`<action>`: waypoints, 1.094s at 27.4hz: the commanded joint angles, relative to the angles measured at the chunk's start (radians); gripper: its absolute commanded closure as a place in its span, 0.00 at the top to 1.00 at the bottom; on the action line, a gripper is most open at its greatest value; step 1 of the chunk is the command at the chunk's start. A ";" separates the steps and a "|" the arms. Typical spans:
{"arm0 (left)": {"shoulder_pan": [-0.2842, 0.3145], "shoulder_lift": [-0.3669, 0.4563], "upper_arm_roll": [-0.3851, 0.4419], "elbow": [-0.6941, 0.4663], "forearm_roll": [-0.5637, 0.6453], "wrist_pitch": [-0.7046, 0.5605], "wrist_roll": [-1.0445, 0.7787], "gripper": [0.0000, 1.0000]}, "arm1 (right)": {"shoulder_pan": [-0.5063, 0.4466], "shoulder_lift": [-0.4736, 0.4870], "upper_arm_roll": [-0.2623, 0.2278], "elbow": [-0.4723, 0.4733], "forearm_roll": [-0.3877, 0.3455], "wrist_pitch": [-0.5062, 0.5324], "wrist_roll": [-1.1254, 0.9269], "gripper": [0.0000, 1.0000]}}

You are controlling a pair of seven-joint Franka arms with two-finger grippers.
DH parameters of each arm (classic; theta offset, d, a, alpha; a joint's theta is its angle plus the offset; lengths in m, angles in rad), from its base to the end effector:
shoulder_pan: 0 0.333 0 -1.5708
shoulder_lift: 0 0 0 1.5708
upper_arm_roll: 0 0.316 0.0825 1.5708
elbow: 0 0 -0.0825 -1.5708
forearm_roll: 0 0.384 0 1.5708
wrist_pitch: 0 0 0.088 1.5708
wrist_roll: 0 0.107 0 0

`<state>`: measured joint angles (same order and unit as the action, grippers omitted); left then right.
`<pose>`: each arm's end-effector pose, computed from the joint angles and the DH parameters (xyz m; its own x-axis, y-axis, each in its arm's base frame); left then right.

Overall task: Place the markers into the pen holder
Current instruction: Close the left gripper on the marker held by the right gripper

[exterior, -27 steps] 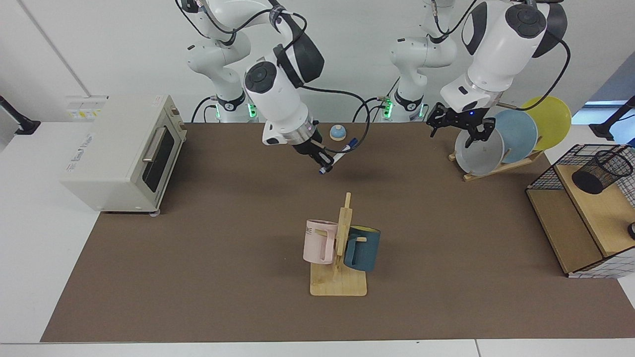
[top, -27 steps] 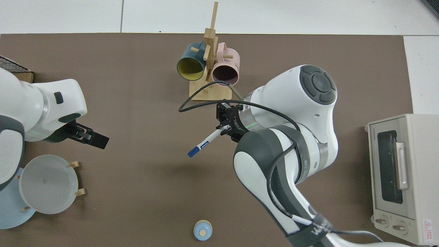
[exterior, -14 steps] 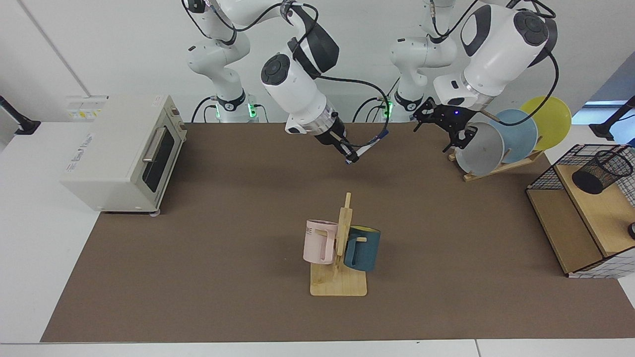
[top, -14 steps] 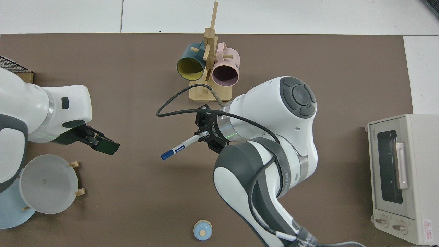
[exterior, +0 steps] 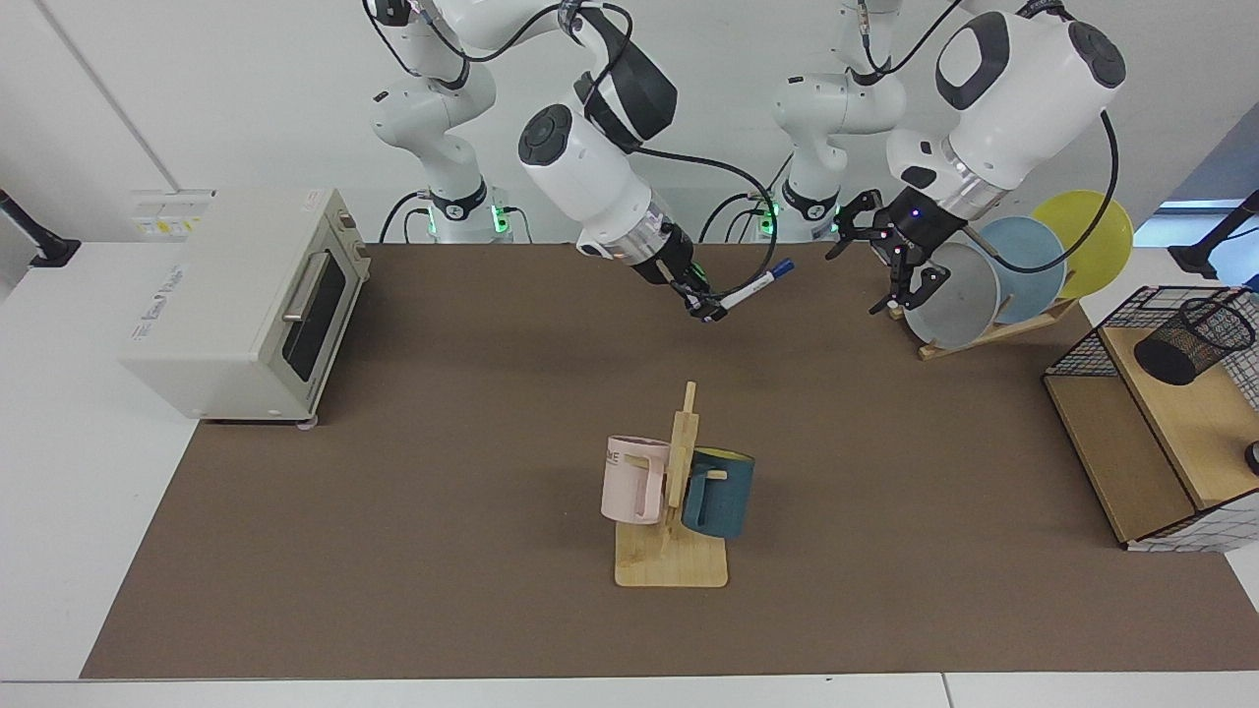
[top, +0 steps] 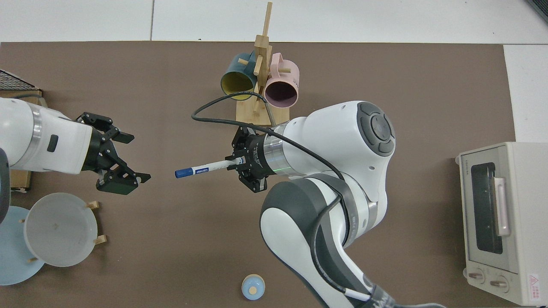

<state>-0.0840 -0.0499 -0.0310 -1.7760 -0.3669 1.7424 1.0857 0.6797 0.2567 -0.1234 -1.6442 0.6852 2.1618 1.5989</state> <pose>0.5421 -0.0956 0.5752 0.4196 -0.8514 0.3146 -0.9076 -0.3882 0.1600 0.5474 0.3793 0.4995 0.2211 -0.7851 -0.5786 -0.9752 -0.1748 -0.1354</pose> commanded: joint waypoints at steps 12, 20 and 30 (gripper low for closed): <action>-0.023 -0.065 -0.087 -0.043 0.062 0.059 0.286 1.00 | 0.040 0.036 -0.004 0.011 0.024 0.105 0.138 0.00; -0.028 -0.120 -0.116 -0.131 0.095 0.109 0.286 1.00 | 0.060 0.038 -0.005 0.011 0.039 0.112 0.134 0.00; -0.029 -0.151 -0.158 -0.210 0.118 0.167 0.286 0.90 | 0.060 0.038 -0.005 0.011 0.039 0.112 0.130 0.00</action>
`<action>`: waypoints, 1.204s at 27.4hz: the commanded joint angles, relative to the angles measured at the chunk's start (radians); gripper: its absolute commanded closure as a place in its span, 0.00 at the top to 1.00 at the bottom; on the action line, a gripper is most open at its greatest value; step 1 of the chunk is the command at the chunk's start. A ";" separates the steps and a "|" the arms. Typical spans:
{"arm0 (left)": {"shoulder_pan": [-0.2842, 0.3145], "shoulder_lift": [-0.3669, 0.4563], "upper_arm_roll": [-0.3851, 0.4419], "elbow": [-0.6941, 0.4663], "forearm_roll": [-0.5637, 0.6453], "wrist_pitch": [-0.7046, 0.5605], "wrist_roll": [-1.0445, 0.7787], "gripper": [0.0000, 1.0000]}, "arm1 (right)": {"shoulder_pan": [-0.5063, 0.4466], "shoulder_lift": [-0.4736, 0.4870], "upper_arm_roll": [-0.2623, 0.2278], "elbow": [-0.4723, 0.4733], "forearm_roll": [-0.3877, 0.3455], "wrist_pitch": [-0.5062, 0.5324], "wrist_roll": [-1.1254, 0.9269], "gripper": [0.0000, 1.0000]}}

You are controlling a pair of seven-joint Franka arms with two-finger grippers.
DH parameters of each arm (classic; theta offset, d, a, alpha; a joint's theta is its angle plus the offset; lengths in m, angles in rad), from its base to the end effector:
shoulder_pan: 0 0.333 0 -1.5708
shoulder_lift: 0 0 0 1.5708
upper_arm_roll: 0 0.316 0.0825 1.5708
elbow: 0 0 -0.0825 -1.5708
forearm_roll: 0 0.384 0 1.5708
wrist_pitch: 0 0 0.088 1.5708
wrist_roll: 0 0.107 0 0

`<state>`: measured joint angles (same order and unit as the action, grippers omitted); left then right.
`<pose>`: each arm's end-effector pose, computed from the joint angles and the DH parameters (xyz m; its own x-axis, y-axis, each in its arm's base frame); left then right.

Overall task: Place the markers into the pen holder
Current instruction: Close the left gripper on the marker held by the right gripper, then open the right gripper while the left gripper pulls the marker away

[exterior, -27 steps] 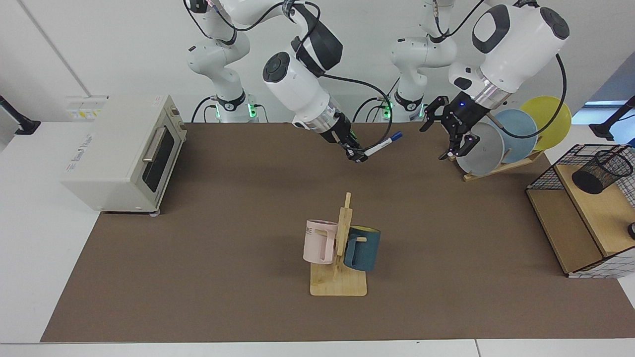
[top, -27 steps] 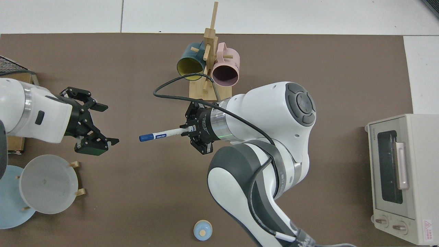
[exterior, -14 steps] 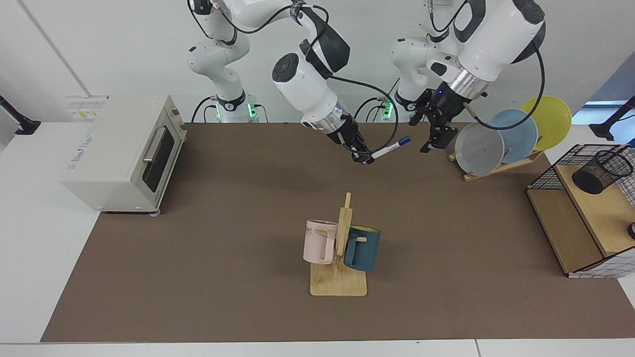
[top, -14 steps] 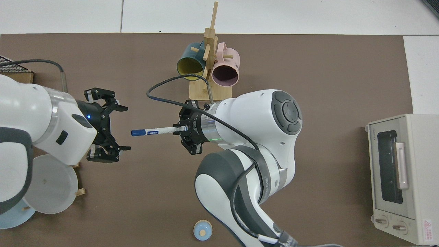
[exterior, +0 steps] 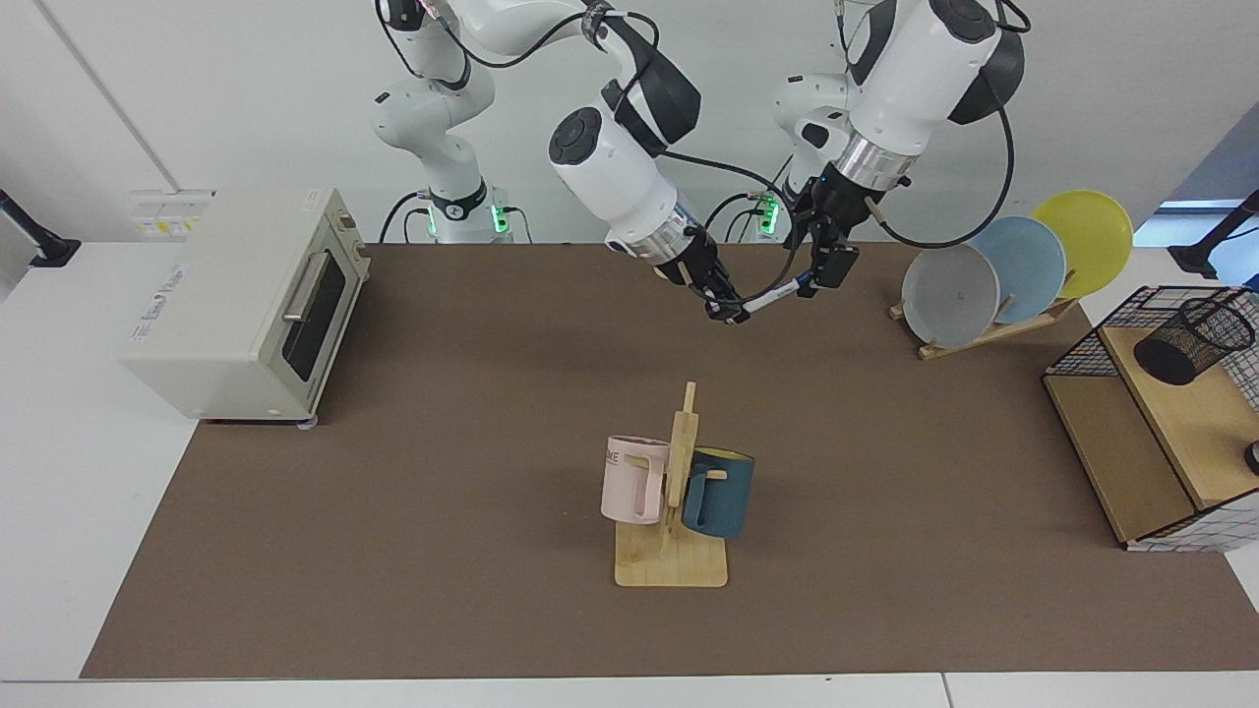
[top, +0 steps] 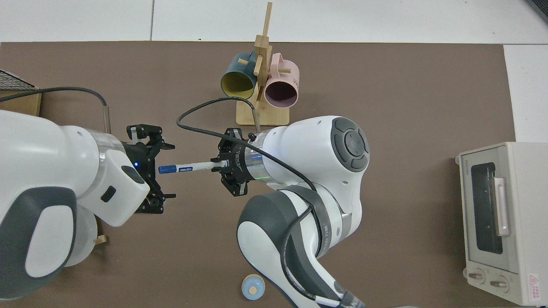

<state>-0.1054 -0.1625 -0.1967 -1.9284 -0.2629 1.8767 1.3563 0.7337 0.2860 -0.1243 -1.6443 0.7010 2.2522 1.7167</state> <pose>0.4922 -0.1804 0.5683 -0.0264 -0.9704 0.2402 -0.9986 0.0148 -0.0498 0.5390 0.4088 0.4882 0.1253 -0.7908 -0.5991 -0.9913 -0.0757 -0.1073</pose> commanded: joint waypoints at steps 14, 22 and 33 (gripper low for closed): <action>-0.019 -0.026 0.006 0.008 0.034 0.033 0.097 0.00 | 0.004 0.009 -0.003 0.011 0.023 0.021 0.007 0.00; -0.017 -0.026 0.008 0.008 0.059 0.027 0.090 0.00 | 0.001 0.009 -0.005 0.011 0.020 0.021 0.007 0.00; -0.011 -0.028 0.014 0.006 0.122 0.009 0.090 0.00 | 0.003 0.009 -0.005 0.006 0.003 0.015 0.001 1.00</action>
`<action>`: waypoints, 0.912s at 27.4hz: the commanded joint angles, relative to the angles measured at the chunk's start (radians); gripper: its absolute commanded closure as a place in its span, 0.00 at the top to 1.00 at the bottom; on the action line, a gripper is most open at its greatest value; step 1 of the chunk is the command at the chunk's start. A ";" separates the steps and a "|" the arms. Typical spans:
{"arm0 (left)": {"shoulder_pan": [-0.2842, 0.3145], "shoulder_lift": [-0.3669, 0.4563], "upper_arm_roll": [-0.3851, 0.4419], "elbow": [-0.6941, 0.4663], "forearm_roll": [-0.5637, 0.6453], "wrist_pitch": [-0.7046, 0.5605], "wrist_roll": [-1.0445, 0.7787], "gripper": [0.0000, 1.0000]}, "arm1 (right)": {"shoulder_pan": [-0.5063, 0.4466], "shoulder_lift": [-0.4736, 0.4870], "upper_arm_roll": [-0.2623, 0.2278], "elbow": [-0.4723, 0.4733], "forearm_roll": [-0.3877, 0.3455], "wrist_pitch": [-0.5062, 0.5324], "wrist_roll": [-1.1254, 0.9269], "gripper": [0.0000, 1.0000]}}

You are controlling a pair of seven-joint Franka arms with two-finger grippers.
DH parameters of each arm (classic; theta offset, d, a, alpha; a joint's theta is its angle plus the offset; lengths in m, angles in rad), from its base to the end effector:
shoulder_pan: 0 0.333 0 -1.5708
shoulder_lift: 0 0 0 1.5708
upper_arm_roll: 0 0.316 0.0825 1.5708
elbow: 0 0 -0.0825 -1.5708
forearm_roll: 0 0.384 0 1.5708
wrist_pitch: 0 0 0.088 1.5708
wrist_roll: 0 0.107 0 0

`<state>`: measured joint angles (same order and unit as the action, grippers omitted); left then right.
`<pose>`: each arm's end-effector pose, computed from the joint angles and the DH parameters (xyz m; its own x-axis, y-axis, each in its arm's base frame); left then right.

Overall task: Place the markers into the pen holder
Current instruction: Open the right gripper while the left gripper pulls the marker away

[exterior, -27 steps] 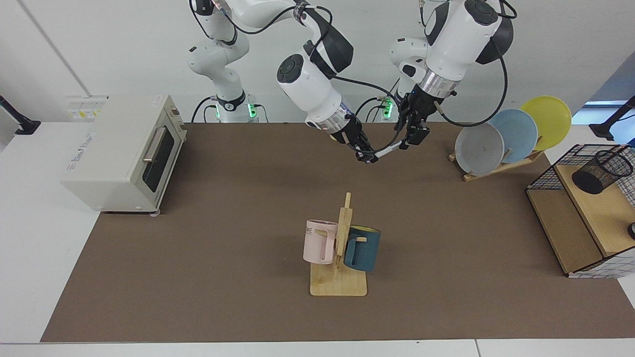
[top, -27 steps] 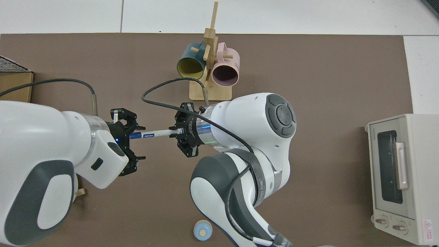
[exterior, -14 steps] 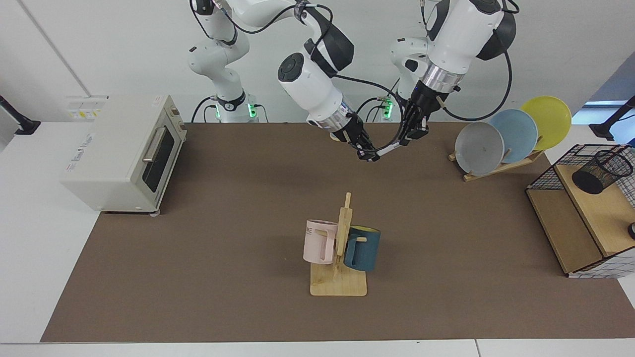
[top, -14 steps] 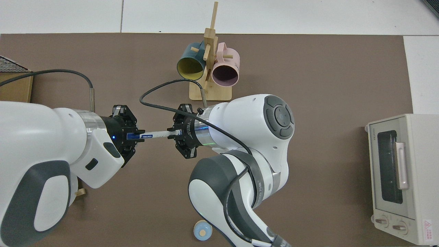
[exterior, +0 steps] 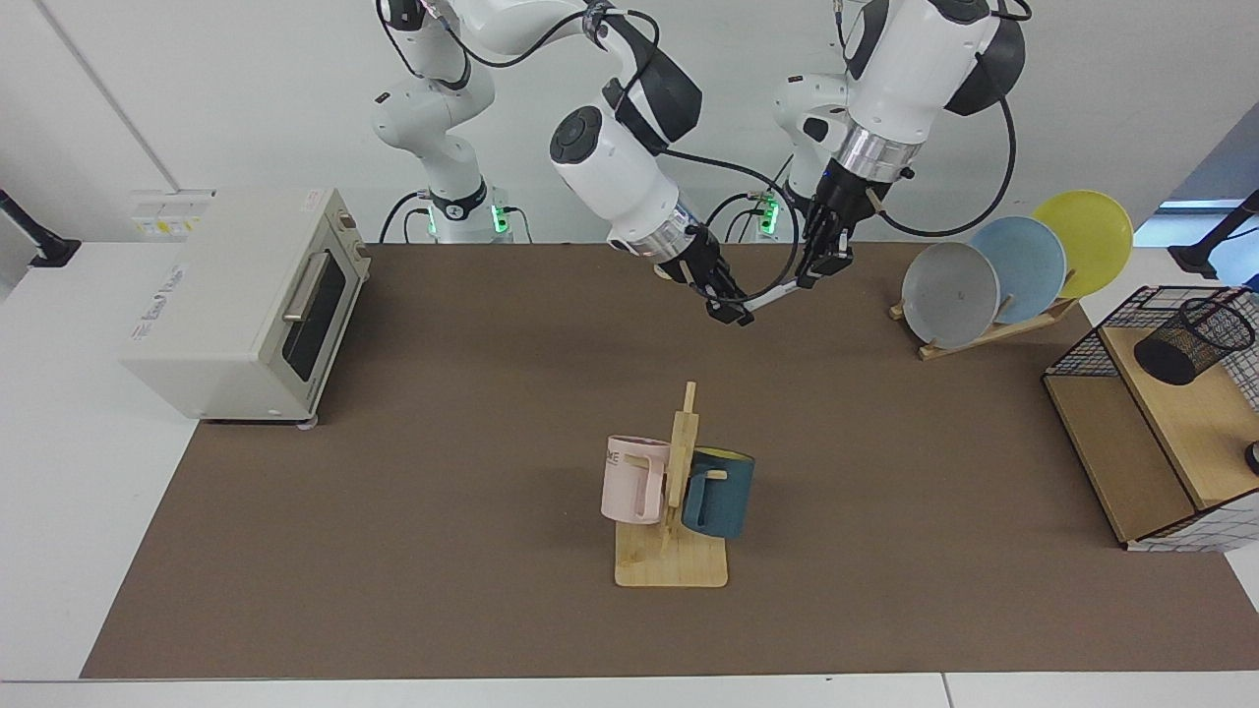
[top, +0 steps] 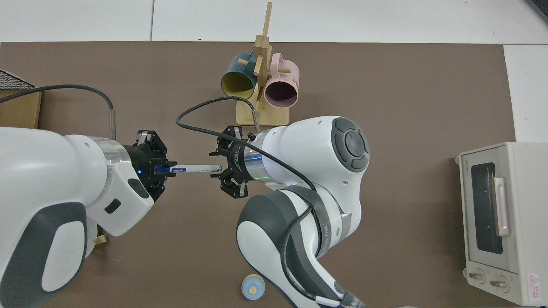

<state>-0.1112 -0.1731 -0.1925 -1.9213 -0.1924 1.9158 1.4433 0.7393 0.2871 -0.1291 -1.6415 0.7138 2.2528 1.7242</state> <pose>0.4950 -0.1763 0.5802 -0.1358 -0.9752 0.1747 -0.9840 0.1122 -0.1385 0.5388 0.4101 0.4892 0.1125 -0.7858 -0.6082 -0.9929 -0.0651 -0.0996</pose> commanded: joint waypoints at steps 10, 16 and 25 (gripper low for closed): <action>0.007 -0.006 0.074 0.002 0.234 -0.052 -0.034 0.00 | -0.014 -0.026 -0.003 -0.015 -0.178 -0.082 -0.159 1.00; 0.010 0.023 0.172 0.001 0.267 -0.041 -0.052 0.00 | -0.018 -0.074 -0.010 -0.028 -0.382 -0.231 -0.326 1.00; 0.010 0.087 0.286 0.093 0.353 -0.052 -0.100 0.00 | -0.099 -0.161 -0.014 -0.028 -0.565 -0.446 -0.661 1.00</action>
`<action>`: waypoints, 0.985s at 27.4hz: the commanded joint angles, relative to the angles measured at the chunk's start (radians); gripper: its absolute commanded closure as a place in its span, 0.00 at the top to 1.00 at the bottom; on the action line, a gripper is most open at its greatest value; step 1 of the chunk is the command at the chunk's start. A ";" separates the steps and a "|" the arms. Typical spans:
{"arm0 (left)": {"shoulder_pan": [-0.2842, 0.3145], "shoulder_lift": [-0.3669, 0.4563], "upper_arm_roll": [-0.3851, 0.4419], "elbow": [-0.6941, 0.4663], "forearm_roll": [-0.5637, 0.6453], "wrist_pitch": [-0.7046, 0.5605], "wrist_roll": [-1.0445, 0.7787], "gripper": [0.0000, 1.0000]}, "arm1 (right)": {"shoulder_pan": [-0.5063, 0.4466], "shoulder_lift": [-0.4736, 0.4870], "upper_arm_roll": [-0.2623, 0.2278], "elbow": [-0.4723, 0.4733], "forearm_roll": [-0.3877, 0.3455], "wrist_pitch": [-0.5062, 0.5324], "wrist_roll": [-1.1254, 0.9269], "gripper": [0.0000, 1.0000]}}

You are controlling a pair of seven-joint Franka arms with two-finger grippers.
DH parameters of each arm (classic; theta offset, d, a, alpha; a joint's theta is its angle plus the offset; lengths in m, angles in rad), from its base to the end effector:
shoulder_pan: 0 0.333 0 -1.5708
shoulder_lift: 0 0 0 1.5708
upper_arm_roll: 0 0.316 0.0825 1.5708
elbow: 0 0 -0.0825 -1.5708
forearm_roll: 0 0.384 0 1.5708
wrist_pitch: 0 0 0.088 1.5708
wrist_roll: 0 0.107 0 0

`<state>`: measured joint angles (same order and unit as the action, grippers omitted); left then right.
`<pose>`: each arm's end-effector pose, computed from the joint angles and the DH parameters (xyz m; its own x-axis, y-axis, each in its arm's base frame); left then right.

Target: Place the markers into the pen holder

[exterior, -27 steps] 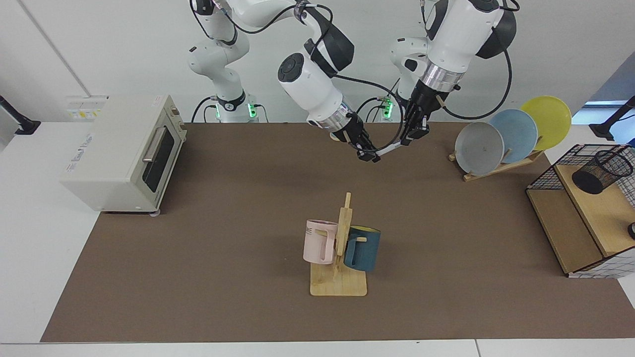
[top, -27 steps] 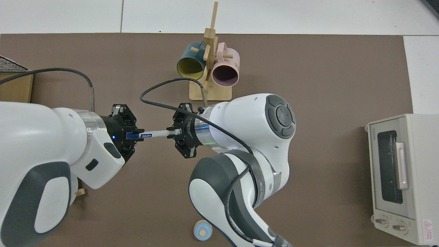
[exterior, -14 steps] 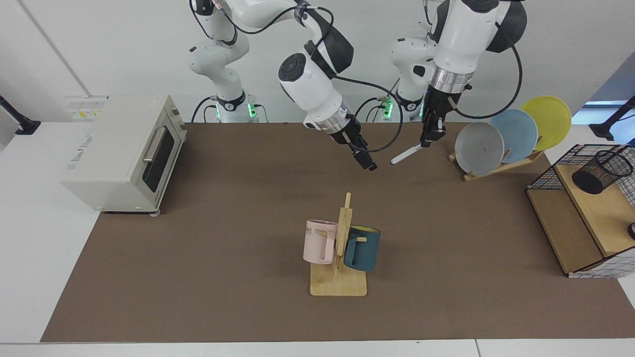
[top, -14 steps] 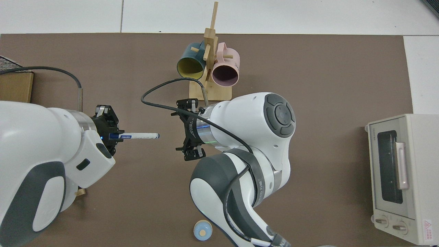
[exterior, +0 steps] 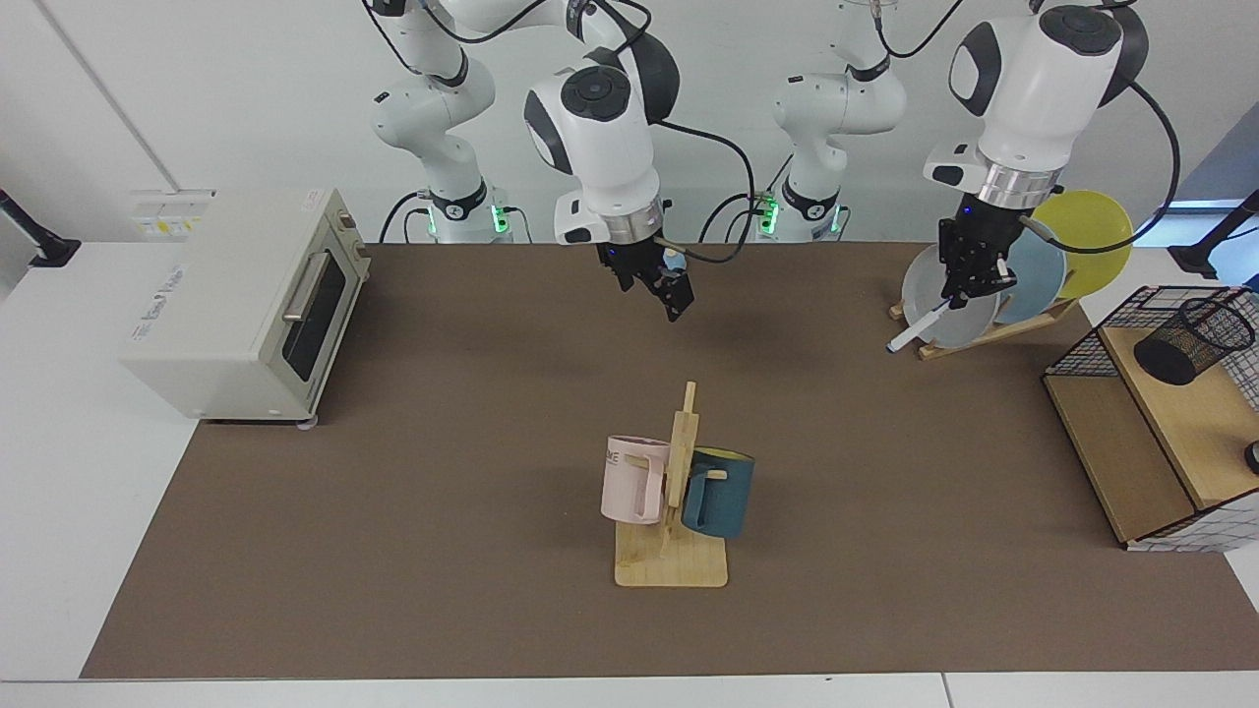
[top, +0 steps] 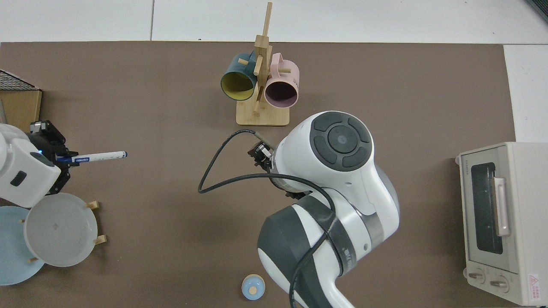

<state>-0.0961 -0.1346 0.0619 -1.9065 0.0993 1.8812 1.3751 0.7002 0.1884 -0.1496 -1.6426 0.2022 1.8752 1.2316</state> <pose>0.5314 -0.0091 0.5647 0.1395 -0.9880 -0.0663 -0.9838 -0.1307 -0.1228 0.5214 0.3456 0.5082 0.7394 -0.6578 -0.1433 -0.6719 -0.7345 -0.0951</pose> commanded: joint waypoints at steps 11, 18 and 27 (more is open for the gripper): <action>0.001 0.154 0.165 0.253 0.227 -0.040 0.284 0.00 | -0.290 -0.148 0.008 -0.025 -0.086 -0.168 -0.684 1.00; 0.001 0.165 0.202 0.282 0.393 -0.045 0.352 0.00 | -0.389 -0.168 0.005 -0.022 -0.125 -0.199 -0.937 1.00; 0.013 0.171 0.243 0.319 0.523 -0.076 0.375 0.00 | -0.470 -0.219 0.005 -0.014 -0.187 -0.257 -1.165 1.00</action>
<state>-0.0867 0.0123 0.2787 -1.6440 0.5639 1.8409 1.7200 0.2830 0.0080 -0.1595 -1.6443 0.0436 1.6499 0.1881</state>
